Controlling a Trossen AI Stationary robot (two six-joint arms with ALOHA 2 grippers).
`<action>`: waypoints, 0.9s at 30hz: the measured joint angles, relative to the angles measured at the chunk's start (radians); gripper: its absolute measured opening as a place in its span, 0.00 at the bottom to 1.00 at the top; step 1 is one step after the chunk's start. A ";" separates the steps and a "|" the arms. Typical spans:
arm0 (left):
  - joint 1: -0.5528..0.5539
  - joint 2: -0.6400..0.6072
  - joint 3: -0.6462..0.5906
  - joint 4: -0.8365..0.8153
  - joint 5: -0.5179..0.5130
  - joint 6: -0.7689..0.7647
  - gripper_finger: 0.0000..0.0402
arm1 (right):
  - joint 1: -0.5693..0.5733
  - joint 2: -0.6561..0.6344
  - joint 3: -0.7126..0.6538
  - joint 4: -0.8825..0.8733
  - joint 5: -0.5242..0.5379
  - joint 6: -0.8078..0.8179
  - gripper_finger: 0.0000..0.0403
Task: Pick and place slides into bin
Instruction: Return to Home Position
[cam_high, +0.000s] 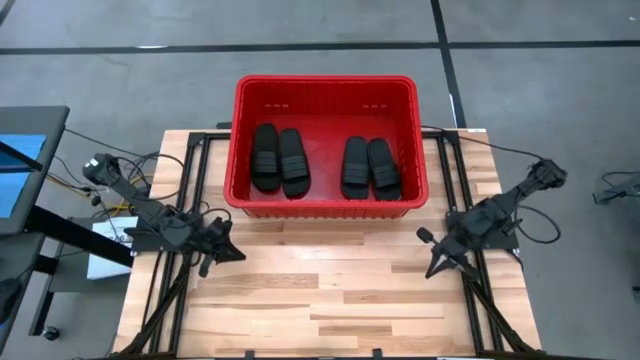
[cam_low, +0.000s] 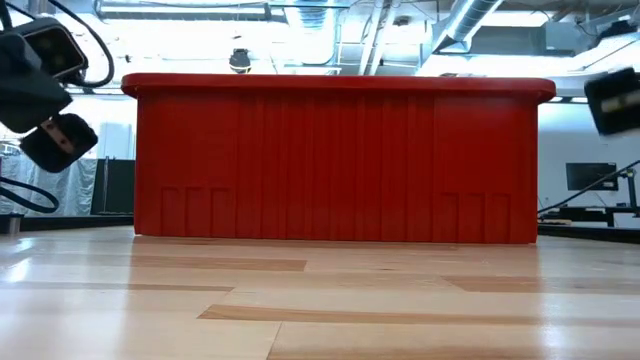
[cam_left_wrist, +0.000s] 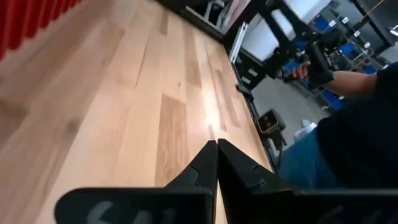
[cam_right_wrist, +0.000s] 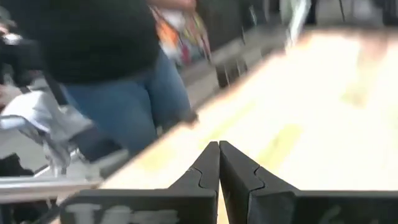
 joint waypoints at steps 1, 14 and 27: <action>0.000 0.012 0.000 -0.001 0.006 -0.015 0.00 | 0.000 0.024 0.009 -0.035 0.013 0.024 0.00; 0.002 0.223 0.001 -0.004 -0.049 -0.164 0.00 | -0.009 0.177 0.027 -0.121 0.167 0.094 0.00; 0.003 0.246 0.001 -0.003 -0.014 -0.128 0.00 | -0.018 0.178 0.025 -0.036 0.172 0.128 0.00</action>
